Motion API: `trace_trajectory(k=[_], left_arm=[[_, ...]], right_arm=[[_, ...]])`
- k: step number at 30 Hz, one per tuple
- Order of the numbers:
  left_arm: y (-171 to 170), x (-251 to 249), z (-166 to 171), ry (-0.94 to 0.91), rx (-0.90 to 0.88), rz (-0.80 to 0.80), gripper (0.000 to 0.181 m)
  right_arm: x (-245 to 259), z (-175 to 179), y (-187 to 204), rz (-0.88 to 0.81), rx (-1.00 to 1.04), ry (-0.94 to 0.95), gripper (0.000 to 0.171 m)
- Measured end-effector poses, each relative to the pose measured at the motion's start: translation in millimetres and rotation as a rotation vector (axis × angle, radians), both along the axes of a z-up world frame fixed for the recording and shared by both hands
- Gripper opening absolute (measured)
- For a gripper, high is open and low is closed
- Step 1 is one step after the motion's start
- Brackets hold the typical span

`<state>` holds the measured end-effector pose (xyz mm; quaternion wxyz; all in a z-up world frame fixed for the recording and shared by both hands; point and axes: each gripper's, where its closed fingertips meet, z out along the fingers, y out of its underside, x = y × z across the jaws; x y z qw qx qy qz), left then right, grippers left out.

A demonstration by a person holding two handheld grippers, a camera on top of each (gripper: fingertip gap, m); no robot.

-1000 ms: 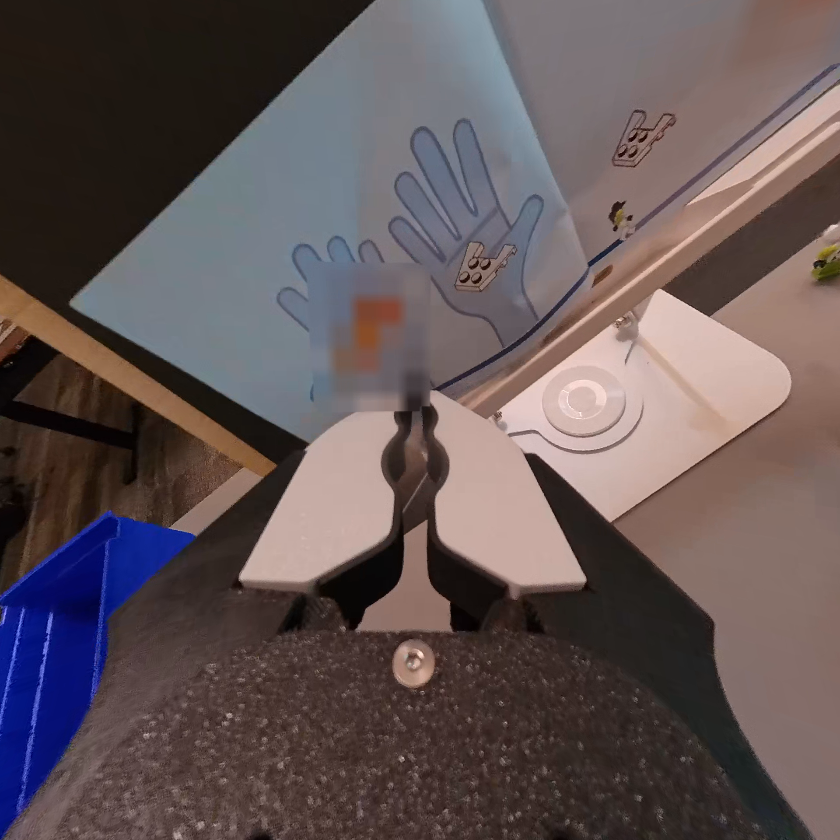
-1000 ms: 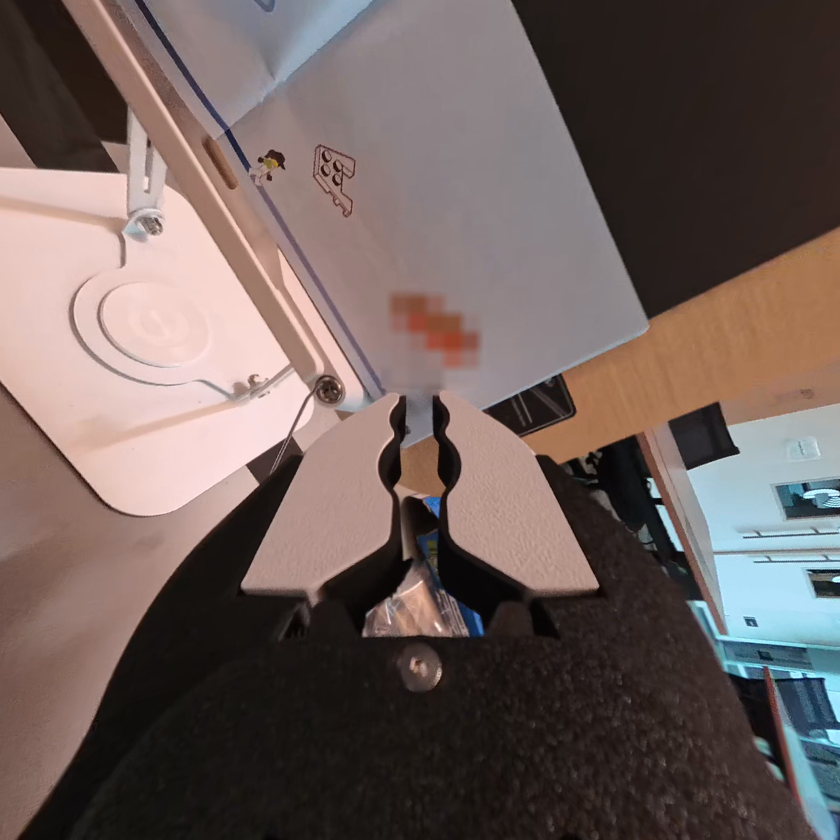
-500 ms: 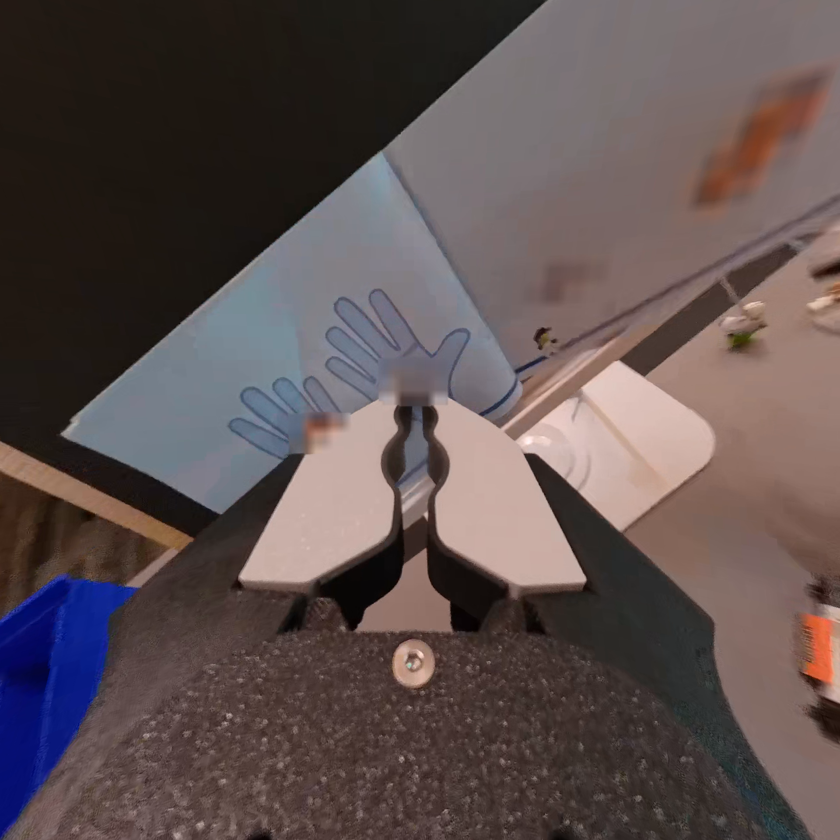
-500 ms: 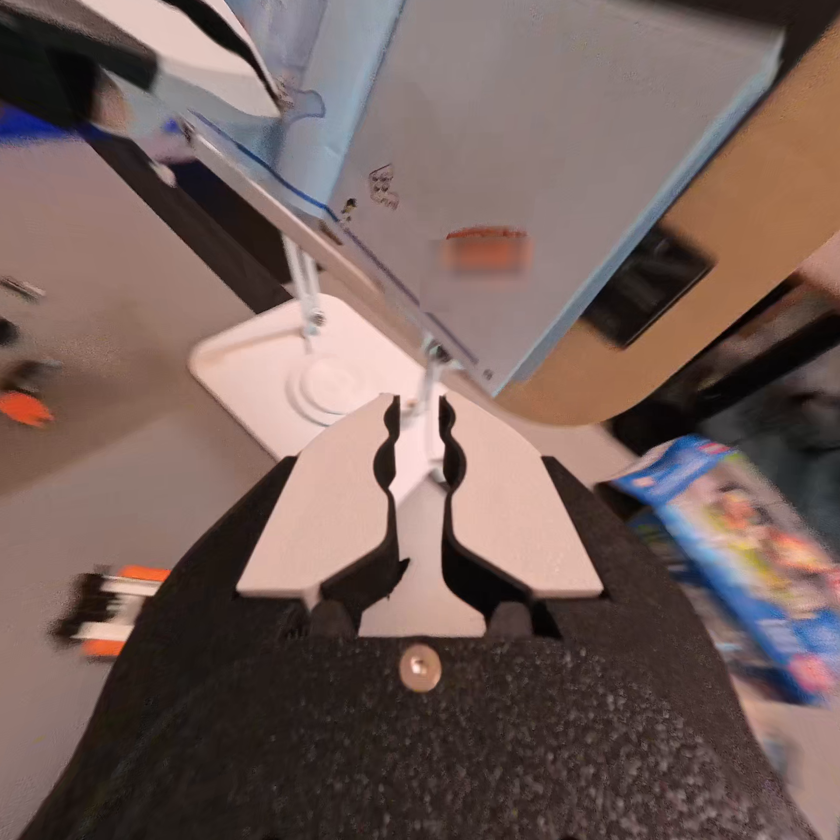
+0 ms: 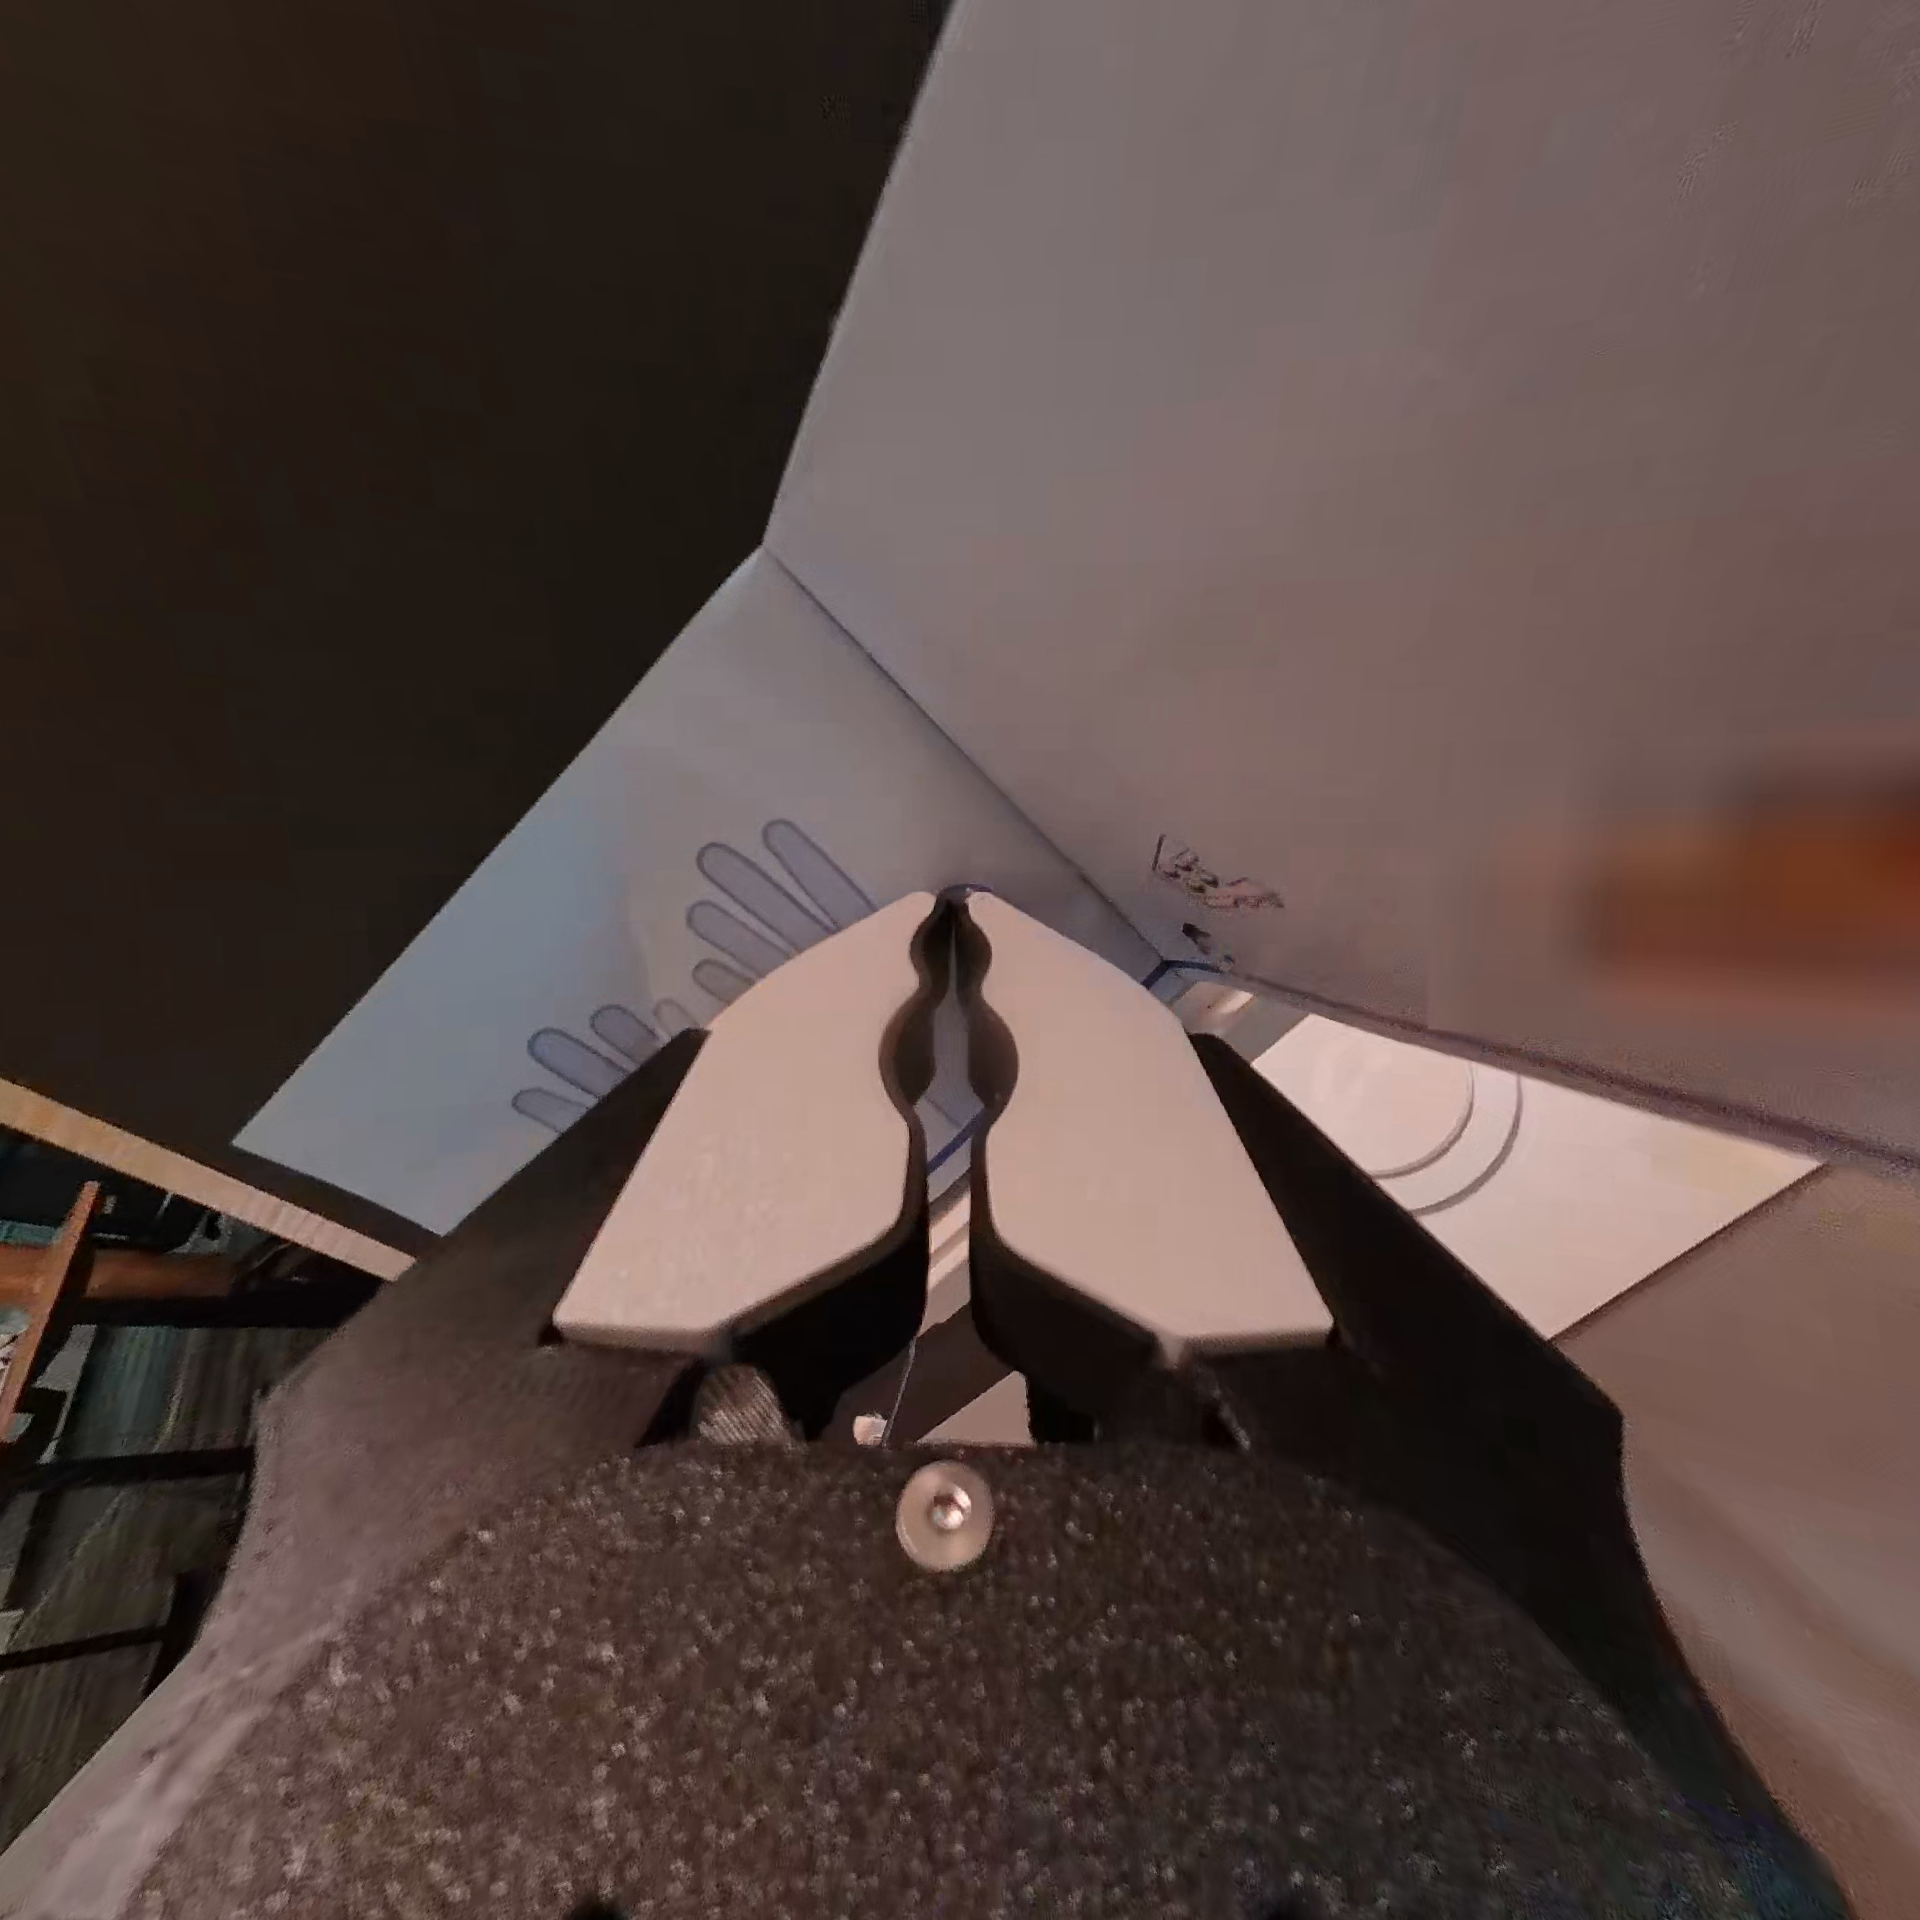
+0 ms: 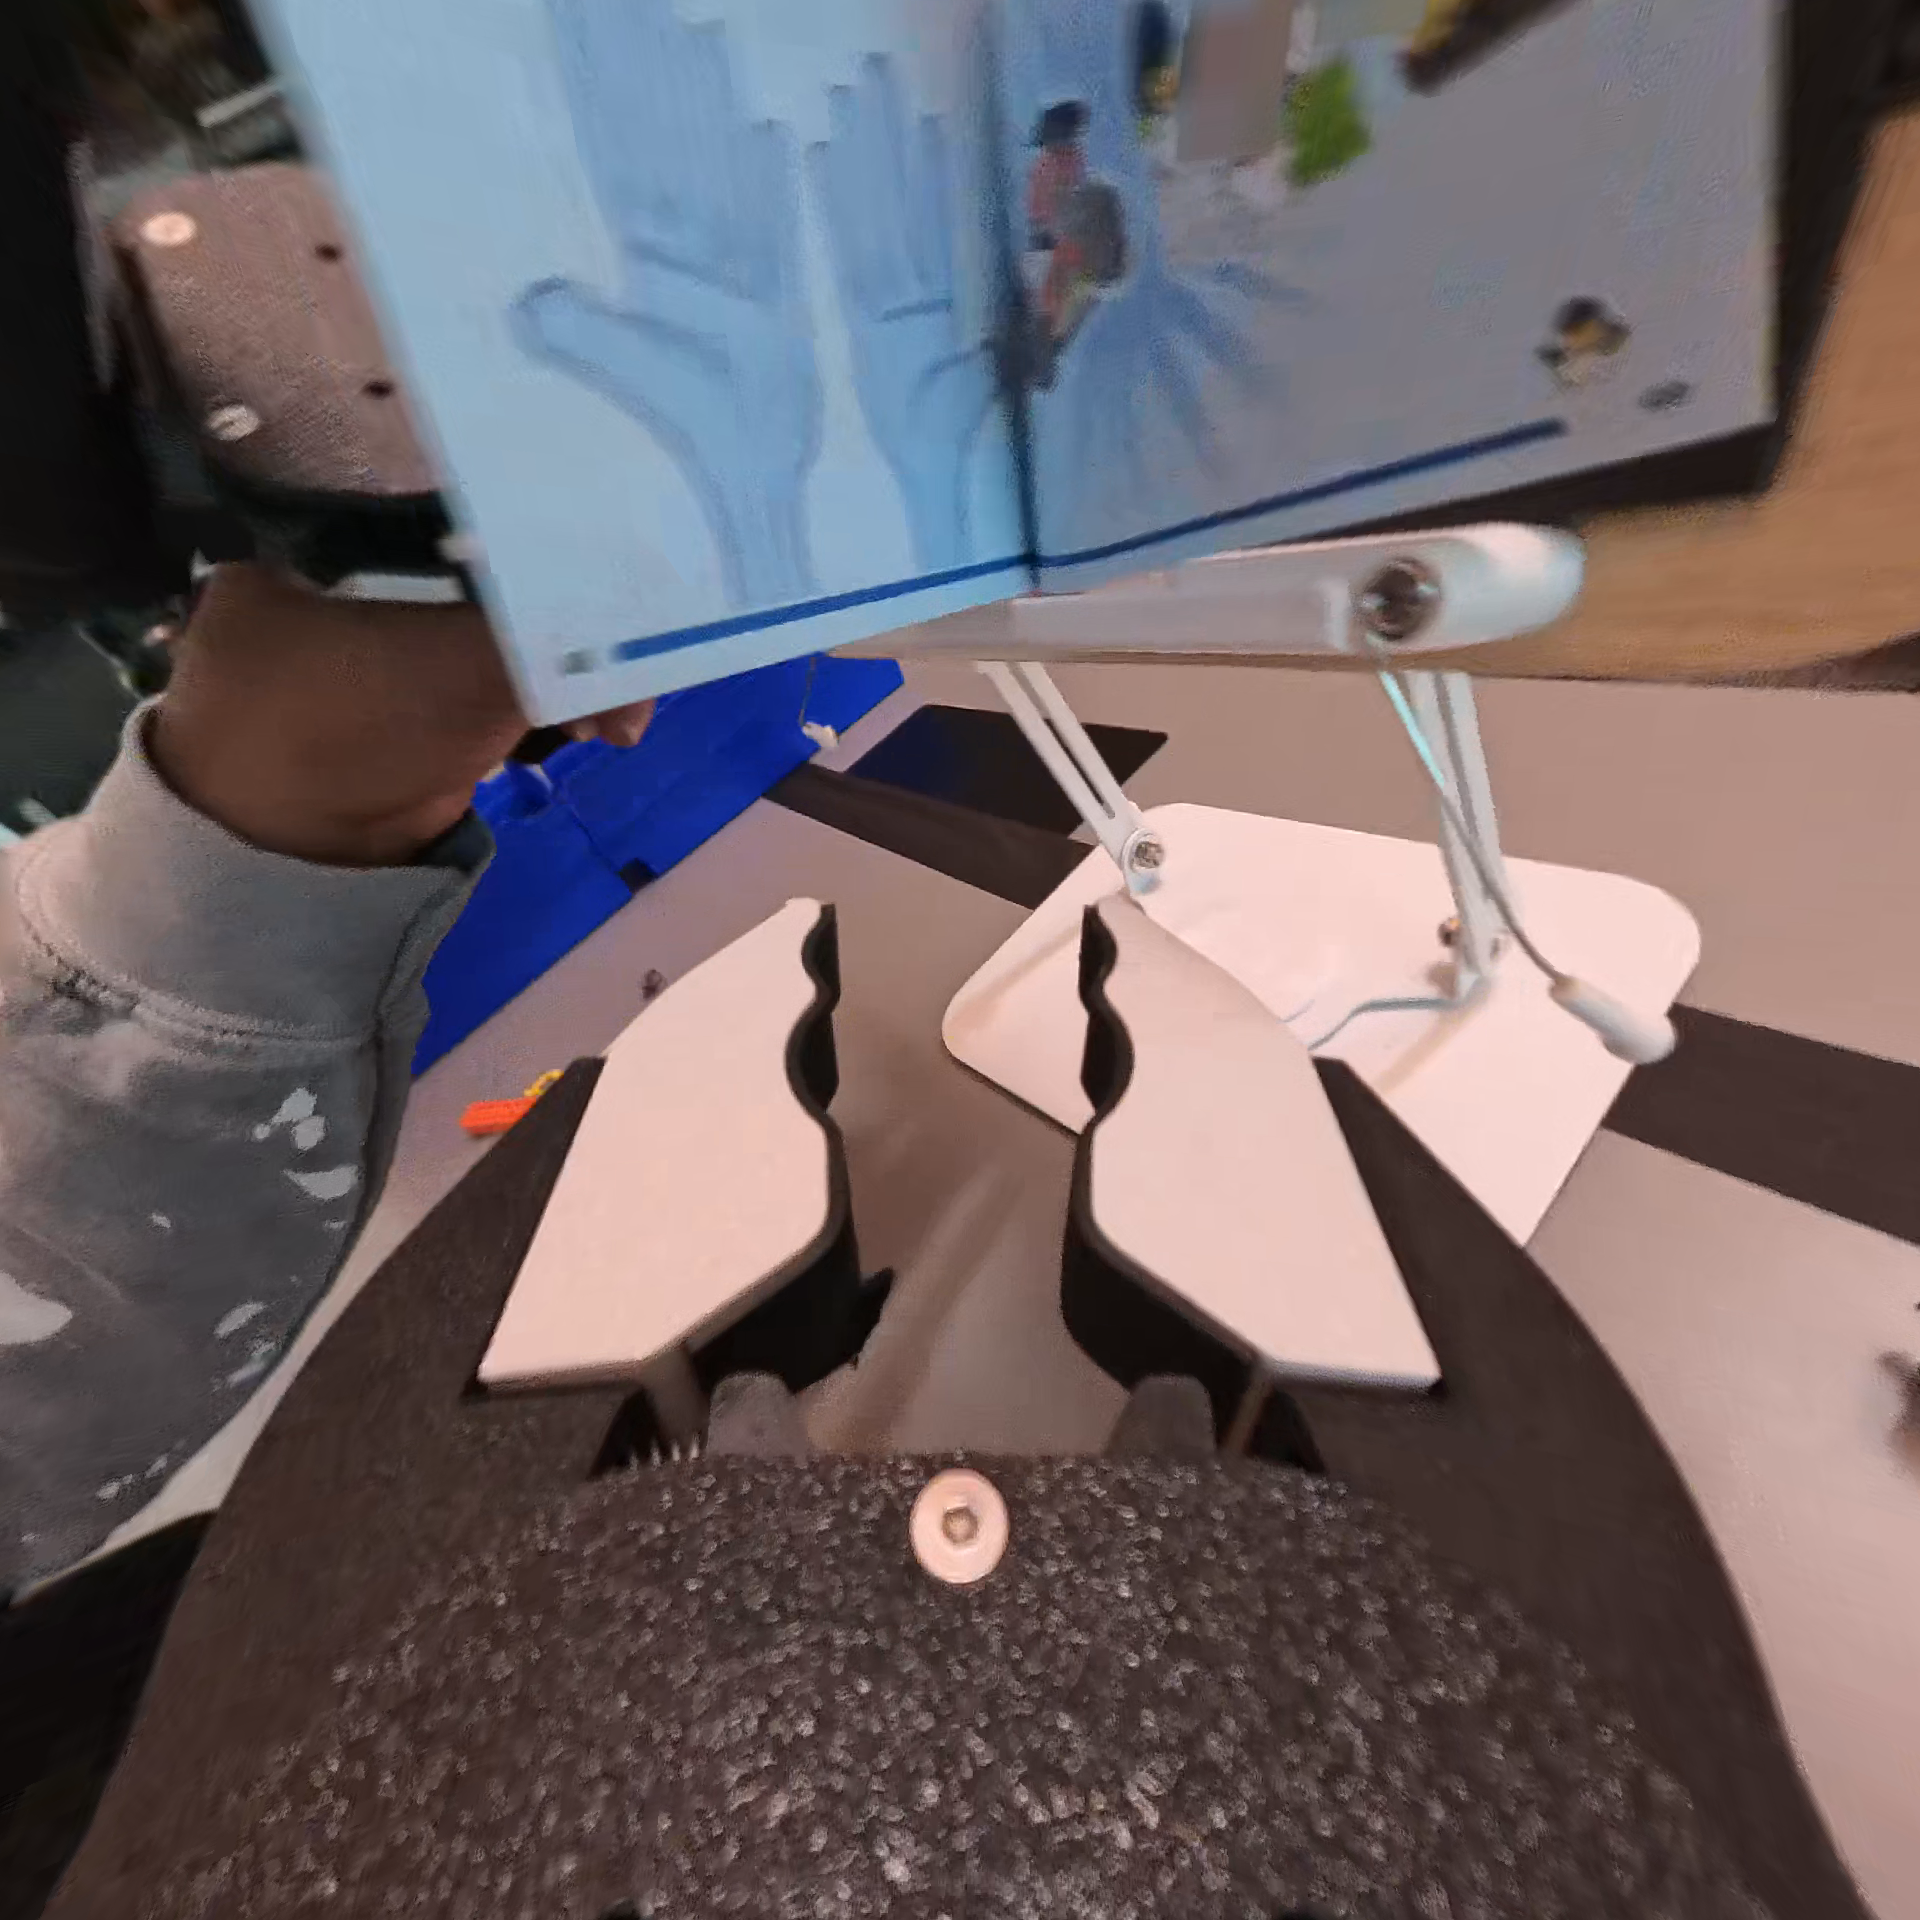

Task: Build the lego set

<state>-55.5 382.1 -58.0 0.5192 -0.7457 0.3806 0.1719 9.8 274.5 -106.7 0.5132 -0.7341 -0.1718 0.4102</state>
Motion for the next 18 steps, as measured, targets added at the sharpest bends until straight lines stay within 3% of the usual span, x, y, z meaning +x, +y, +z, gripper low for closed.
trace_trajectory(k=[7,8,10,12,18], left_arm=[[1.1,1.5,0.0,-0.014,-0.006,0.008,0.000],[1.1,1.5,0.0,-0.012,-0.004,0.009,0.000],[1.0,1.2,-0.2,-0.014,-0.004,0.010,0.000],[1.4,0.2,-0.1,-0.025,-0.003,0.007,0.000],[-5.0,4.5,3.3,-0.049,0.000,-0.014,0.003]], right_arm=[[23.2,62.2,3.0,-0.310,0.295,-0.169,0.065],[24.5,70.3,7.0,-0.320,0.318,-0.197,0.060],[34.8,76.3,23.9,-0.371,0.338,-0.306,0.000],[46.5,71.8,45.3,-0.403,0.300,-0.407,0.000],[70.4,52.7,79.7,-0.443,0.178,-0.458,0.000]])
